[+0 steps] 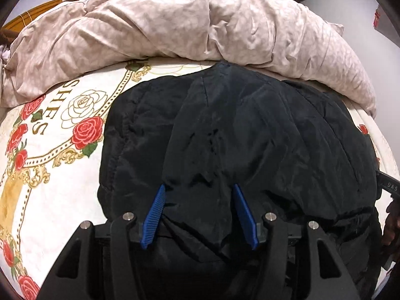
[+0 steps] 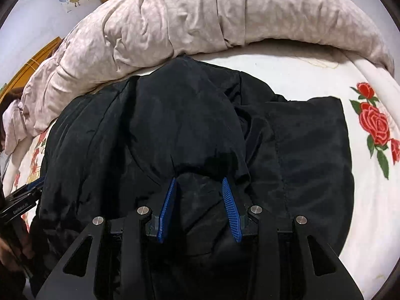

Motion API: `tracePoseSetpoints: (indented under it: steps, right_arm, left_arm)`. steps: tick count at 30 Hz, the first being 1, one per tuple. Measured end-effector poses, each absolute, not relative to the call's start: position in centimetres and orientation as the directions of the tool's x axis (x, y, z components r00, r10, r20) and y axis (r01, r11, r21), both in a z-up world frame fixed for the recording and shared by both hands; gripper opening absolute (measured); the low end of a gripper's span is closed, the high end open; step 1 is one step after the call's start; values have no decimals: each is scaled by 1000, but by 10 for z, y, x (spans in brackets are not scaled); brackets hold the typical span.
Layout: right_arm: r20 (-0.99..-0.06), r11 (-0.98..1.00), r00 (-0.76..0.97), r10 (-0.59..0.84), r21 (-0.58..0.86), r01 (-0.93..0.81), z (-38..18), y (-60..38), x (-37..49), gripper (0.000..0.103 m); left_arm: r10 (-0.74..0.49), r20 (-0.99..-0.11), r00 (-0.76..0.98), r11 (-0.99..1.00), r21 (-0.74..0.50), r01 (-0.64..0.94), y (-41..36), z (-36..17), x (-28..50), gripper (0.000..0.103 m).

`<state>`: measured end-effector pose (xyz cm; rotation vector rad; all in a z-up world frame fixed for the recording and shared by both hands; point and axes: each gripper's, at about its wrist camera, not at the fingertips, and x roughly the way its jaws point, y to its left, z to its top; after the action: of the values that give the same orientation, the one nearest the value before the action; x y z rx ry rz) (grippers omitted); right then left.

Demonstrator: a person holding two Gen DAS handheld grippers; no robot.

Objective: Fold large clothes
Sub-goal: 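Lay the hood down over the folded body and release with both grippers, then grasp the jacket hem with both grippers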

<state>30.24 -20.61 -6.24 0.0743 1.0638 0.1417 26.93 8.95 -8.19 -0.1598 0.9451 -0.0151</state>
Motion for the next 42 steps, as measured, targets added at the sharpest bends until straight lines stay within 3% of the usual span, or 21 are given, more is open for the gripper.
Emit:
tracePoseSetpoints:
  steps: [7,11,16,27,33,42]
  right_arm:
    - [-803,973,550,230,197,-118,-12,-188,258,39]
    - [-843,956,454,288,227,-186,-46,-158,245,38]
    - [-879,961,390,275,238,-141,-98,-153,252,38]
    - [-864,963,429,263,210,-168,-109,-150,251,38]
    - [-858,971,459,232,178,-158,-78,-151,229,39]
    - [-805,984,567,175,123,-129,-4,-173,147,43]
  left_arm:
    - [-120,-742,659,978,-202,-49,92,-40,227,58]
    - [-177,-748,640,976,-219,14,67,-50,216,58]
    - [-170,-809,563,980,-200,9,54,-97,235,60]
    - [-166,-787,595,980,-199,9,51,-115,237,64]
    - [-147,-805,575,982,-191,-16,47,-90,227,63]
    - [-117,-781,613,990,-141,8,38,-36,141,63]
